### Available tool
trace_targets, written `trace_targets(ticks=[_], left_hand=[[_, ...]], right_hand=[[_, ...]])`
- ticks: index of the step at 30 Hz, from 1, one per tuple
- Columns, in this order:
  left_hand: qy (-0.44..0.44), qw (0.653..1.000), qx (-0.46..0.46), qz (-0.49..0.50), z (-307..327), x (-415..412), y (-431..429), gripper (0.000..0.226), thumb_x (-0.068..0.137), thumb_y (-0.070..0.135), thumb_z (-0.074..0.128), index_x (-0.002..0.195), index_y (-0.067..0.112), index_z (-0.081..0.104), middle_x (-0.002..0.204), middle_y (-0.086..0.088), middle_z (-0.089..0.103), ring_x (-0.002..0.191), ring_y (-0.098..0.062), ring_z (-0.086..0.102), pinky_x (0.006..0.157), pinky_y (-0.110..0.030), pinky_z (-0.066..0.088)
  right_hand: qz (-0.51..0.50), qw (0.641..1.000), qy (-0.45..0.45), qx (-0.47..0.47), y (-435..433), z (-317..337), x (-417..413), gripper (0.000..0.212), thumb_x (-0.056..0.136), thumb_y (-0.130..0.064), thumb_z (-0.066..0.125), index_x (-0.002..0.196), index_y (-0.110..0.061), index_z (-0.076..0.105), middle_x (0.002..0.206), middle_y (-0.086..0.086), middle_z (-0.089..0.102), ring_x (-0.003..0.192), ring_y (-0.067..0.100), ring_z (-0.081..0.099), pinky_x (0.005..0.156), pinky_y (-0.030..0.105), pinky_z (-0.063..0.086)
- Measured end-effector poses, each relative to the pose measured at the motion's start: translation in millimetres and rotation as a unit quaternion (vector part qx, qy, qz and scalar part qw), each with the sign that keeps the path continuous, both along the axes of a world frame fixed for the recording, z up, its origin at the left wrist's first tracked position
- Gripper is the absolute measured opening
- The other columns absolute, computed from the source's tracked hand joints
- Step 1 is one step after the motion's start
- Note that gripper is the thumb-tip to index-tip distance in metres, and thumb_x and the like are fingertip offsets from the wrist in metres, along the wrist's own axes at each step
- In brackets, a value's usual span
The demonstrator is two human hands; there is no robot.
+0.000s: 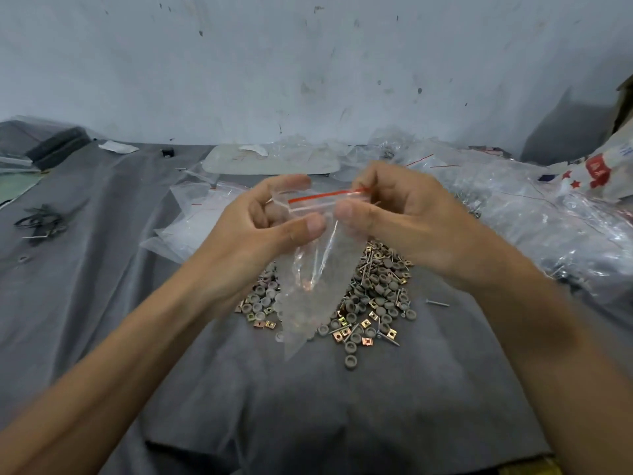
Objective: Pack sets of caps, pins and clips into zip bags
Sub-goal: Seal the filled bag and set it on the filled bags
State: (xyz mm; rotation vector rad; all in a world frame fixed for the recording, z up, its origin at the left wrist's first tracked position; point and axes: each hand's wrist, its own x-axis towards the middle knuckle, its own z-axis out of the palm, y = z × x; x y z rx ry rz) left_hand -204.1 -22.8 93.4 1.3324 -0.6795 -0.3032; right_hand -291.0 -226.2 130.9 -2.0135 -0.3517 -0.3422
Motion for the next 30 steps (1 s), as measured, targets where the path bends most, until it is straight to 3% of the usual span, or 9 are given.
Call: trace_targets(ticks=[2,5,7,11,14,17,21,24,30], left_hand=[[0.010,0.999,-0.016,-0.037,2,-1,-8,0.070,0.066,0.033,0.092,0.127,0.020,0.060,0.099,-0.002,0.075,0.088,-0.014,0.071,0.079,-0.031,0.058],[0.018,0.998,-0.036,-0.056,3,1,-24,0.068,0.075,0.027,0.086,0.130,0.009,0.050,0.107,-0.007,0.075,0.096,-0.021,0.073,0.080,-0.034,0.059],[0.034,0.997,-0.051,-0.041,2,4,-34,0.069,0.068,0.033,0.087,0.120,0.015,0.045,0.107,-0.009,0.075,0.094,-0.024,0.074,0.079,-0.035,0.059],[-0.021,0.998,0.036,-0.044,-13,14,-44,0.070,0.071,0.058,0.081,0.118,0.029,0.038,0.119,-0.014,0.071,0.107,-0.029,0.071,0.090,-0.041,0.059],[-0.115,0.981,0.151,0.036,-40,26,-36,0.047,0.085,0.067,0.062,0.120,0.041,0.043,0.109,0.010,0.071,0.098,-0.004,0.069,0.082,-0.022,0.057],[-0.242,0.926,0.279,0.079,-81,33,-26,0.021,0.092,0.047,0.066,0.108,0.033,0.062,0.084,0.022,0.065,0.076,0.003,0.060,0.067,-0.022,0.047],[-0.381,0.807,0.451,-0.022,-127,25,-33,0.048,0.089,0.064,0.057,0.127,0.034,0.058,0.118,0.014,0.057,0.112,-0.006,0.052,0.098,-0.032,0.046],[-0.464,0.768,0.440,0.025,-143,22,-54,0.068,0.089,0.070,0.048,0.142,0.027,0.050,0.132,0.000,0.053,0.117,-0.019,0.049,0.097,-0.036,0.046],[-0.509,0.717,0.471,0.070,-139,49,-80,0.046,0.100,0.056,0.037,0.141,0.041,0.048,0.130,0.009,0.057,0.114,-0.015,0.053,0.090,-0.032,0.035]], right_hand=[[-0.020,0.995,-0.021,0.100,1,-4,8,0.022,0.085,-0.037,0.078,0.097,-0.028,0.062,0.084,0.016,0.066,0.076,0.022,0.061,0.070,0.048,0.053],[-0.047,0.972,-0.017,0.228,2,-11,17,0.058,0.078,-0.032,0.085,0.126,-0.023,0.054,0.102,0.014,0.075,0.094,0.024,0.074,0.084,0.041,0.061],[-0.035,0.955,-0.001,0.294,2,-15,23,0.059,0.075,-0.027,0.082,0.126,-0.010,0.058,0.107,0.012,0.076,0.099,0.026,0.074,0.082,0.036,0.061],[-0.081,0.953,-0.024,0.290,-12,-21,31,0.034,0.081,-0.025,0.080,0.109,-0.010,0.067,0.097,0.005,0.077,0.089,0.020,0.074,0.077,0.034,0.060],[-0.105,0.967,-0.055,0.227,-34,-26,28,0.022,0.093,-0.022,0.074,0.113,-0.015,0.068,0.095,0.000,0.078,0.087,0.012,0.074,0.076,0.025,0.058],[-0.177,0.974,-0.067,0.129,-48,-44,31,0.023,0.094,-0.029,0.072,0.116,-0.021,0.070,0.100,-0.001,0.078,0.089,0.015,0.074,0.073,0.025,0.058],[-0.221,0.970,-0.068,0.069,-51,-74,51,0.019,0.096,-0.028,0.069,0.114,-0.022,0.068,0.104,-0.005,0.076,0.099,0.010,0.072,0.085,0.032,0.059],[-0.226,0.969,-0.064,0.074,-50,-91,69,0.019,0.096,-0.028,0.068,0.114,-0.020,0.068,0.106,-0.001,0.075,0.100,0.015,0.072,0.091,0.044,0.057],[-0.229,0.967,-0.053,0.098,-53,-113,80,0.024,0.095,-0.027,0.071,0.115,-0.014,0.069,0.102,0.000,0.076,0.097,0.016,0.072,0.088,0.041,0.059]])
